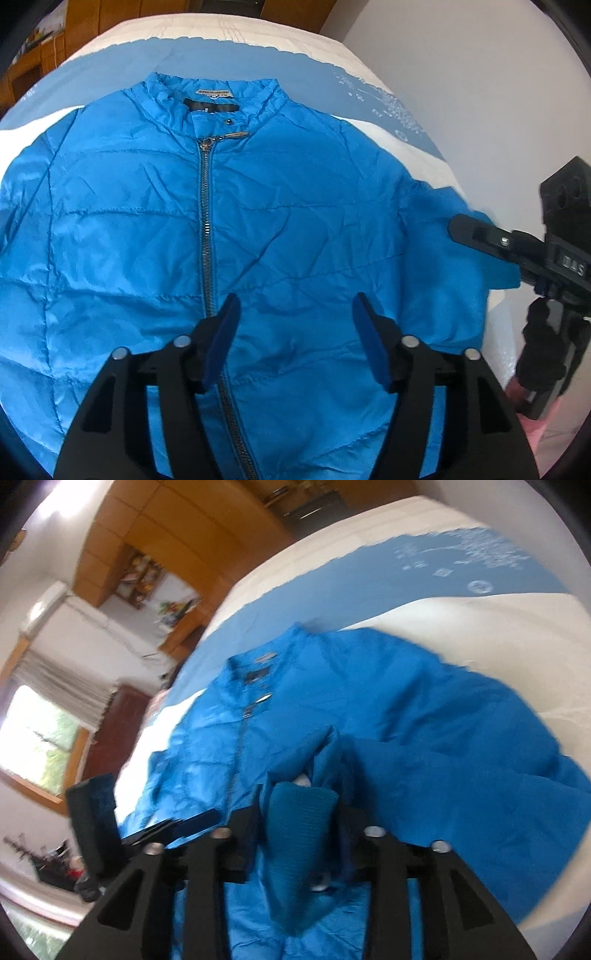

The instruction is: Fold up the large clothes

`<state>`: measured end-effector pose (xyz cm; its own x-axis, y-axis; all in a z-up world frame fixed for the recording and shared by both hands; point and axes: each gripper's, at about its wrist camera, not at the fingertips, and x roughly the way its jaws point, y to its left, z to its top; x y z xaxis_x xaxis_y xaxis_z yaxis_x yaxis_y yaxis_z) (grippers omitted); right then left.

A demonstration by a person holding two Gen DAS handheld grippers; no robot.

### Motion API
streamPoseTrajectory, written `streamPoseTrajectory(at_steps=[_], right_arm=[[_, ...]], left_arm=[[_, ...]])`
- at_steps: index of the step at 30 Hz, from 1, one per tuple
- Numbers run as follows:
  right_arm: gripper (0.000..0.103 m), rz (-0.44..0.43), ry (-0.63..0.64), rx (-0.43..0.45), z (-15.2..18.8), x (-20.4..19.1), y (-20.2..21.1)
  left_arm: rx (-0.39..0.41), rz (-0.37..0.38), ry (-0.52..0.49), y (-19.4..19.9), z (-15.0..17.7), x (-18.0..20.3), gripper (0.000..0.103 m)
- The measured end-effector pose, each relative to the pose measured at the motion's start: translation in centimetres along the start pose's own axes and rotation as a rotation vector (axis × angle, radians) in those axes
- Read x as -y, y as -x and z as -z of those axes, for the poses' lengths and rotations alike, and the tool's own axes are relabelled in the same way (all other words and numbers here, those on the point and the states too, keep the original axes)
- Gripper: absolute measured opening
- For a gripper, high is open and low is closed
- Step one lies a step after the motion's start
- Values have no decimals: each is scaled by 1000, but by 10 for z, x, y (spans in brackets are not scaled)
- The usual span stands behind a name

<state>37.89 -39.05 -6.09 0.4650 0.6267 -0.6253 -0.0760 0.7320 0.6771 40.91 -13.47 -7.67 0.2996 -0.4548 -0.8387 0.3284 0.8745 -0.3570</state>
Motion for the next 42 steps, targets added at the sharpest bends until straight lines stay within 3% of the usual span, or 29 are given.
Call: streamPoseTrajectory(at_steps=[4, 6, 8, 12, 15, 17, 22, 23, 24, 26, 27, 29, 33, 37, 42], right_arm=[[48, -117, 34, 26, 3, -3, 25], [48, -36, 47, 78, 6, 2, 46], [48, 23, 28, 115, 9, 13, 62], [48, 128, -73, 183, 16, 54, 96], [48, 154, -135, 207, 20, 78, 108], [48, 172, -164, 223, 19, 91, 110], [48, 232, -206, 224, 17, 113, 105], [48, 239, -211, 222, 17, 115, 103], [48, 243, -219, 221, 17, 120, 102], [48, 250, -234, 225, 17, 127, 102], [48, 254, -243, 230, 17, 131, 102], [48, 248, -257, 239, 18, 136, 105], [48, 215, -275, 266, 18, 143, 111], [48, 182, -254, 242, 13, 137, 100], [48, 126, -171, 125, -1, 109, 53]], left_arm=[[6, 68, 12, 5, 2, 4, 72], [6, 79, 17, 5, 1, 5, 77], [15, 51, 21, 4, 0, 7, 77], [-6, 69, 53, -6, -5, 5, 78], [29, 68, 137, -3, -6, -5, 78], [22, 73, 140, -5, -9, -5, 78], [-93, 93, 136, -46, -19, 6, 80], [-81, 77, 131, -48, -21, 7, 73], [-59, 52, 106, -49, -24, 12, 55], [-49, 96, 80, -48, -29, 18, 23], [-41, 123, 96, -46, -31, 18, 19], [3, 142, 116, -35, -32, 13, 17], [178, 116, 141, 16, -32, -12, 17], [328, 16, 194, 68, -32, -50, 17], [406, -136, 246, 100, -32, -90, 17]])
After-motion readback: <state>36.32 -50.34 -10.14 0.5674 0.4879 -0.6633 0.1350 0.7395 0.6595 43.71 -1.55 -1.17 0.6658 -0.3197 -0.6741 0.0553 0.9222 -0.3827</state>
